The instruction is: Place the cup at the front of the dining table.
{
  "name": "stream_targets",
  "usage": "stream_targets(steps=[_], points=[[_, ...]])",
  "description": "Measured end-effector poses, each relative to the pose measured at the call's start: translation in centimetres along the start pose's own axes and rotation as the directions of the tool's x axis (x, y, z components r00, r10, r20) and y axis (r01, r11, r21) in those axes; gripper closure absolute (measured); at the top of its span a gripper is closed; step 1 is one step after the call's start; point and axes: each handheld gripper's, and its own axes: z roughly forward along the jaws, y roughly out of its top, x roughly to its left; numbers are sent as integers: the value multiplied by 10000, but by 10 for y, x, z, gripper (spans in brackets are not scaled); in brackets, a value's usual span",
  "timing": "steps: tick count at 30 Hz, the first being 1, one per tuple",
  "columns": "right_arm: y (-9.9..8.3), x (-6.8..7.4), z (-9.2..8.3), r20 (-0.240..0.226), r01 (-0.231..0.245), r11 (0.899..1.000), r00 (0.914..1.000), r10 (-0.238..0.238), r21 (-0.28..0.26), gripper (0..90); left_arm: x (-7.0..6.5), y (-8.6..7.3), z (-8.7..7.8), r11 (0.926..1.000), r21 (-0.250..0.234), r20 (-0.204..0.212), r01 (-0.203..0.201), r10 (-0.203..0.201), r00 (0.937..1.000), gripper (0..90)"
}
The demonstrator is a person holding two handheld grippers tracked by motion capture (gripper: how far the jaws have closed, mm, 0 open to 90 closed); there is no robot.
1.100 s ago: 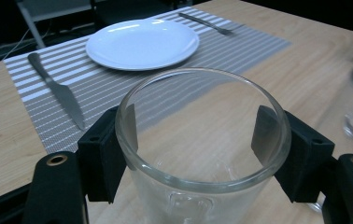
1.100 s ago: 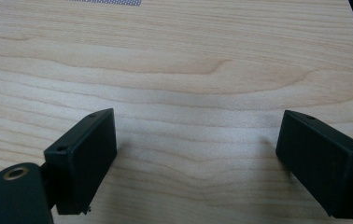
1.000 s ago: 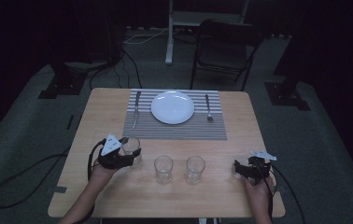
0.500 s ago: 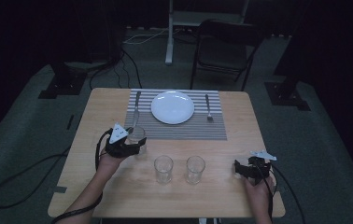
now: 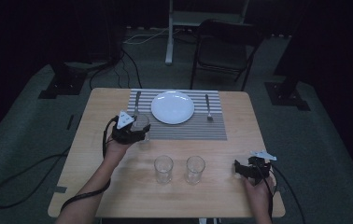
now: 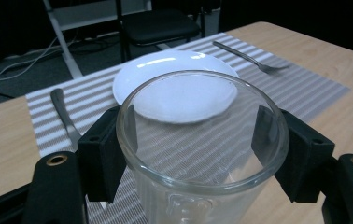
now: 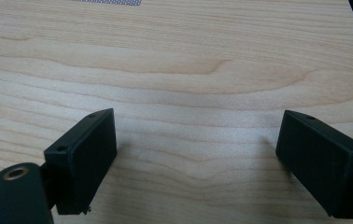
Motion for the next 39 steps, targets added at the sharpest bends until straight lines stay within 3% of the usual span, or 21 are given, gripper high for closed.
stream_targets(steps=[8, 21, 26, 30, 31, 35, 38, 39], points=[[0, 0, 0, -1, 4, 10000, 10000, -4, -3, 120, 10, 10, 16, 9998, 108, -238, 174, -172, 9996, 290], [0, 0, 0, -1, 2, 10000, 10000, -2, -4, 121, 22, 12, 47, 9979, 139, -489, 628, -620, 9969, 290], [0, 0, 0, 2, 0, 10000, 10000, 0, -4, 121, 27, 16, 57, 9982, 310, -695, 514, -491, 9964, 290], [0, 0, 0, 13, -9, 10000, 10000, 9, -10, 123, 34, 16, 63, 9969, 220, -634, 750, -735, 9953, 290], [0, 0, 0, 14, -5, 10000, 10000, 5, -7, 123, 37, 16, 65, 9951, 130, -571, 979, -970, 9936, 290], [0, 0, 0, 13, -6, 10000, 10000, 6, -9, 122, 36, 16, 71, 9963, 226, -800, 826, -806, 9935, 290], [0, 0, 0, 13, -5, 10000, 10000, 5, -7, 122, 38, 16, 75, 9971, 345, -802, 685, -656, 9946, 289], [0, 0, 0, 12, -3, 10000, 10000, 3, -7, 123, 39, 16, 77, 9963, 286, -692, 807, -786, 9945, 290]])
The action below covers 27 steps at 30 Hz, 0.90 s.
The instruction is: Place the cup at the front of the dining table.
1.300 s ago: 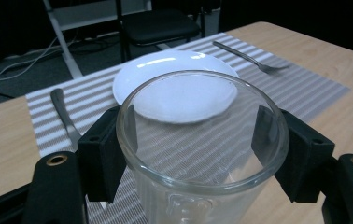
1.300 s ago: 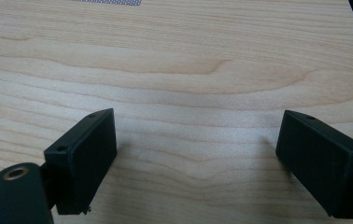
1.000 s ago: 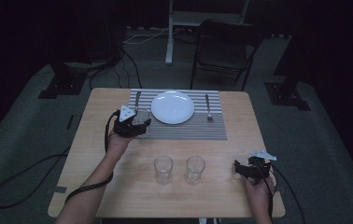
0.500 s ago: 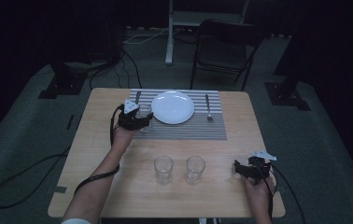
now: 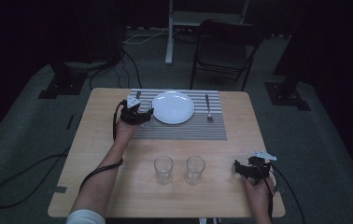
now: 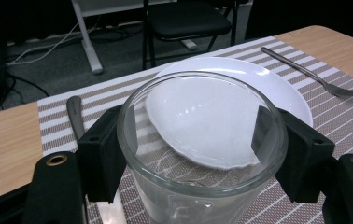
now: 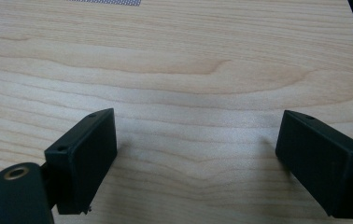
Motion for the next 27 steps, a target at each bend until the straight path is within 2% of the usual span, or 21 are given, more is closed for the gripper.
stream_targets(steps=[2, 6, 9, 14, 15, 19, 21, 24, 27], points=[[0, 0, 0, 1, -2, 10000, 10000, 2, -3, 122, 0, 0, 1, 10000, 10, 42, 70, -70, 10000, 290], [0, 0, 0, 0, -2, 10000, 10000, 2, -1, 123, -1, -2, 7, 9998, 175, -126, 43, -41, 9999, 289], [0, 0, 0, 1, -3, 10000, 10000, 3, -2, 123, -2, -6, 12, 9995, 297, -198, -75, 81, 9998, 289], [0, 0, 0, 0, -3, 10000, 10000, 3, -3, 123, -2, -11, 14, 10000, -29, -171, 73, -73, 9998, 288], [0, 0, 0, 1, -3, 10000, 10000, 3, 0, 123, -5, -11, 14, 10000, 13, -221, -80, 80, 9997, 288], [0, 0, 0, -1, -5, 10000, 10000, 5, -1, 123, -9, -11, 13, 9997, 102, -452, -220, 224, 9987, 287], [0, 0, 0, 2, -1, 10000, 10000, 1, -1, 123, -11, -10, 13, 9998, 116, -619, -155, 162, 9979, 285], [0, 0, 0, 0, -4, 10000, 10000, 4, -3, 123, -11, -10, 13, 9998, 175, -647, -119, 130, 9978, 283], [0, 0, 0, 0, -3, 10000, 10000, 3, -1, 122, -9, -9, 10, 9996, 117, -415, 257, -252, 9988, 269]])
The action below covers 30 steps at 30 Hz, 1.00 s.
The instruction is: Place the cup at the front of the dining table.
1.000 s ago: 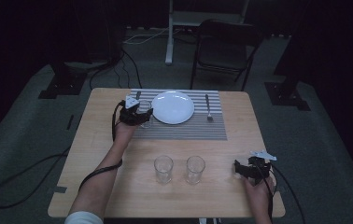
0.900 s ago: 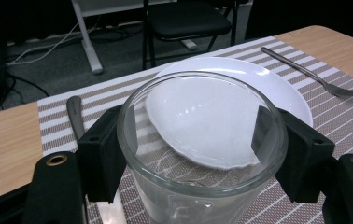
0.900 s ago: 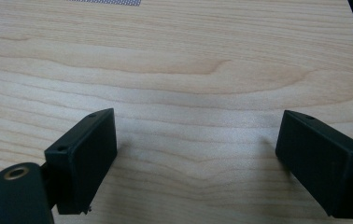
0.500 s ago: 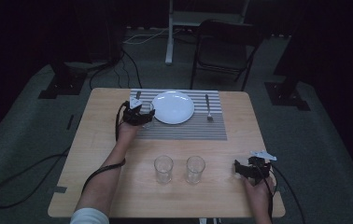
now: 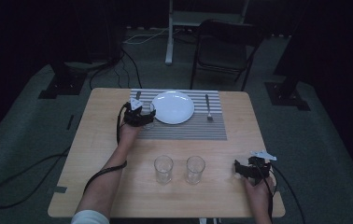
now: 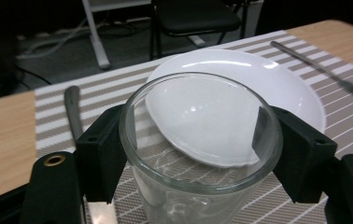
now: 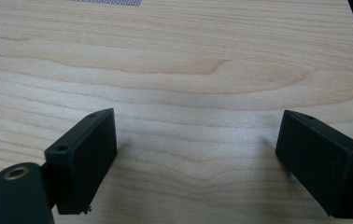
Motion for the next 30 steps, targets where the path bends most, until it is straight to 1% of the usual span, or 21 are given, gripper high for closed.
stream_targets(steps=[1, 2, 5, 6, 7, 8, 10, 11, 12, 14, 16, 18, 19, 20, 21, 22, 23, 27, 30], points=[[0, 0, 0, 0, 0, 10000, 10000, 0, 0, 122, 1, 0, -1, 9999, -115, 32, 72, -72, 10000, 269], [0, 0, 0, 0, -1, 10000, 10000, 1, -1, 123, 1, 0, -3, 9999, -159, 57, 57, -56, 10000, 260], [0, 0, 0, 0, 1, 10000, 10000, -1, -1, 122, 2, -2, -5, 9998, -176, 85, 38, -37, 10000, 258], [0, 0, 0, 0, 3, 10000, 10000, -3, 0, 123, 3, -2, -5, 9999, -100, 143, 72, -71, 9999, 257], [0, 0, 0, 1, 0, 10000, 10000, 0, -1, 122, 3, -3, -5, 9999, -2, 243, 166, -166, 9996, 226], [0, 0, 0, -1, -3, 10000, 10000, 3, -1, 123, 3, -4, -5, 9997, 236, 217, 60, -65, 9997, 180], [0, 0, 0, 0, 0, 10000, 10000, 0, -1, 123, 3, -5, -5, 9997, 236, 220, 48, -53, 9997, 180], [0, 0, 0, 0, -1, 10000, 10000, 1, -1, 123, 3, -7, -6, 9992, 386, 285, 98, -109, 9995, 114], [0, 0, 0, 0, -1, 10000, 10000, 1, -1, 123, 3, -7, -6, 9992, 386, 285, 98, -109, 9995, 96], [0, 0, 0, 0, -2, 10000, 10000, 2, 1, 123, 3, -9, -8, 9989, 460, 423, 44, -64, 9991, 96], [0, 0, 0, 0, -1, 10000, 10000, 1, 0, 123, 2, -11, -10, 9988, 486, 381, -108, 89, 9992, 96], [0, 0, 0, 0, -3, 10000, 10000, 3, 1, 123, 3, -14, -11, 9986, 511, 490, -107, 82, 9988, 96], [0, 0, 0, 0, -1, 10000, 10000, 1, 0, 123, 3, -15, -12, 9981, 605, 464, -113, 85, 9989, 95], [0, 0, 0, 2, 0, 10000, 10000, 0, 0, 123, 3, -16, -11, 9976, 684, 502, -82, 47, 9987, 67], [0, 0, 0, 1, -1, 10000, 10000, 1, 1, 123, 4, -16, -12, 9964, 850, 587, -26, -24, 9983, 3], [0, 0, 0, -1, -1, 10000, 10000, 1, -1, 123, 4, -18, -12, 9960, 887, 516, -88, 42, 9987, 1], [0, 0, 0, 0, 2, 10000, 10000, -2, 1, 123, 4, -18, -14, 9956, 920, 539, -169, 120, 9985, 1], [0, 0, 0, -2, 0, 10000, 10000, 0, 0, 122, 5, -22, -19, 9966, 802, 869, -165, 95, 9962, 2], [0, 0, 0, 0, 3, 10000, 10000, -3, 2, 123, 5, -26, -22, 9948, 900, 894, -472, 391, 9952, 2]])
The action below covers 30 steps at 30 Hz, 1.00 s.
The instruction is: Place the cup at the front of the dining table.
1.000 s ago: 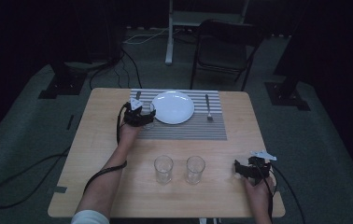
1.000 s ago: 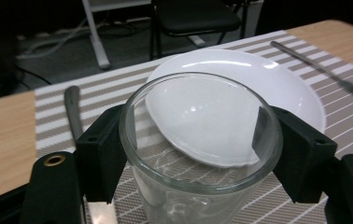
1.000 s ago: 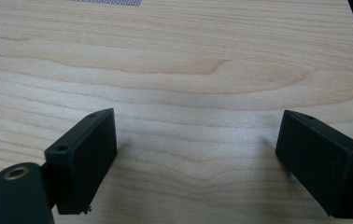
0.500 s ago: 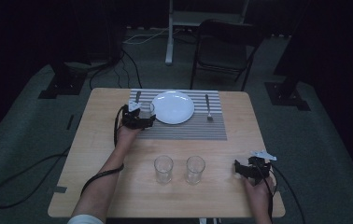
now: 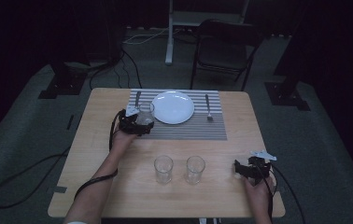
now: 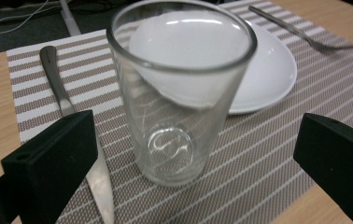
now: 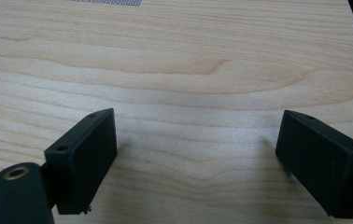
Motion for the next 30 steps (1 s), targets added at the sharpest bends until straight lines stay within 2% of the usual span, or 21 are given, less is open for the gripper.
stream_targets(steps=[4, 16, 23, 30], points=[[0, 0, 0, -3, -7, 10000, 10000, 7, 0, 122, -1, -4, -4, 9997, 236, 280, -46, 39, 9996, 2], [0, 0, 0, -2, -2, 10000, 10000, 2, -2, 123, -4, -19, -20, 9973, 710, 224, -208, 193, 9996, 2], [0, 0, 0, -1, -3, 10000, 10000, 3, 0, 122, -1, -28, -32, 9976, 686, 364, 16, -41, 9993, 2], [0, 0, 0, -2, -3, 10000, 10000, 3, -2, 123, 0, -36, -46, 9976, 678, 253, 164, -182, 9995, 2]])
